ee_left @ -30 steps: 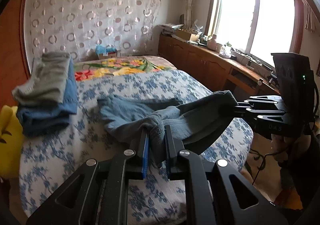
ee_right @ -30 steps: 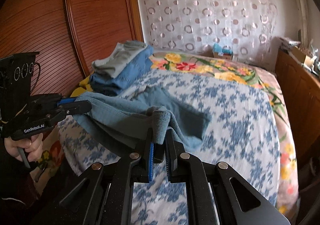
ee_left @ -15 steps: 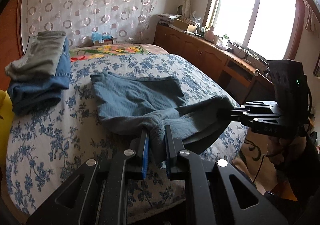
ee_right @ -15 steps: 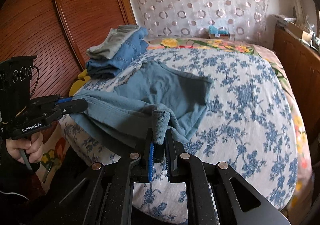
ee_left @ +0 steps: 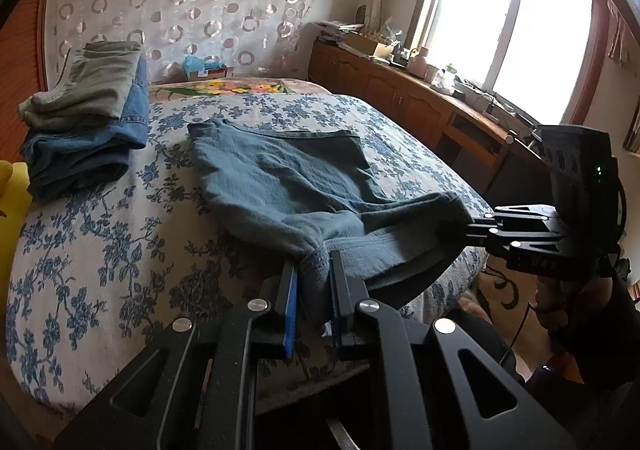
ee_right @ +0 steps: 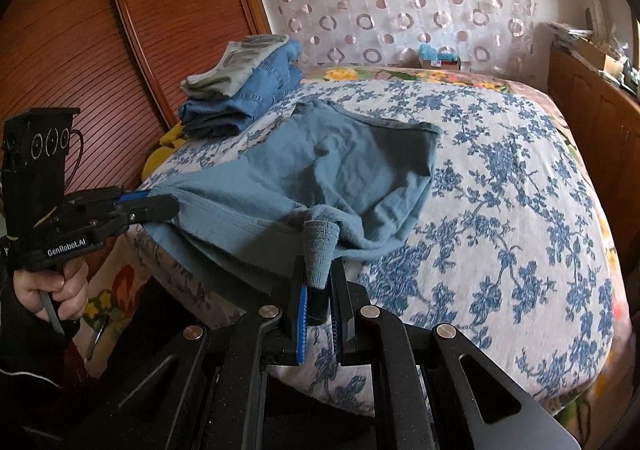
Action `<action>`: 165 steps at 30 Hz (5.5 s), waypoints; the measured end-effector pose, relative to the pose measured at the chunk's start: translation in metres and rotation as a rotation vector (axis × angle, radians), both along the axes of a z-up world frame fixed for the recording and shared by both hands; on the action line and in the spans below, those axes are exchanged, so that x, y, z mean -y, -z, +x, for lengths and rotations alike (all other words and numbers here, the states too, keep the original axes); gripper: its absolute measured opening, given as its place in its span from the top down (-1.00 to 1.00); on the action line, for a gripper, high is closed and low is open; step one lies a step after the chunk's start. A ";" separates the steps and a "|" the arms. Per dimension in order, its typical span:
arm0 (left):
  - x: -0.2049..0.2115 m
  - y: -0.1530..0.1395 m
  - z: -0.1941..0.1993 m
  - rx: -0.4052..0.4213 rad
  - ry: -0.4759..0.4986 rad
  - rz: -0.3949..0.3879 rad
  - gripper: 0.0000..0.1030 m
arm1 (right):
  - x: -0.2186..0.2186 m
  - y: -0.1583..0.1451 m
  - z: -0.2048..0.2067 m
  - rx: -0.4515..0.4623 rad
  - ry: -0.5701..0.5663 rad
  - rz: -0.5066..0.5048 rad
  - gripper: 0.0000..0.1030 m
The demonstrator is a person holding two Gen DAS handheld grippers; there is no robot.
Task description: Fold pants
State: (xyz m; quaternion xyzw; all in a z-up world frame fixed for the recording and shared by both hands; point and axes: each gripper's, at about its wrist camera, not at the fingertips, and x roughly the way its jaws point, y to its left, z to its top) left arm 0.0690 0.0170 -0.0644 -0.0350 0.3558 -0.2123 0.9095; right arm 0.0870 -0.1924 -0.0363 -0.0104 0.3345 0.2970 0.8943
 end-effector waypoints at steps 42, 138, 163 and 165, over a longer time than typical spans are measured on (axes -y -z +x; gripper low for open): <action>0.018 -0.022 0.005 0.064 0.003 -0.002 0.73 | 0.034 -0.012 -0.024 0.067 0.012 0.080 0.82; 0.007 0.040 0.044 -0.047 -0.102 0.054 0.08 | 0.017 0.029 0.041 0.058 0.065 -0.106 0.44; 0.004 0.029 0.122 -0.034 -0.149 0.100 0.07 | -0.019 0.010 0.123 0.048 0.031 -0.204 0.35; 0.005 0.028 0.123 -0.027 -0.147 0.099 0.07 | -0.018 0.014 0.135 0.037 0.054 -0.190 0.35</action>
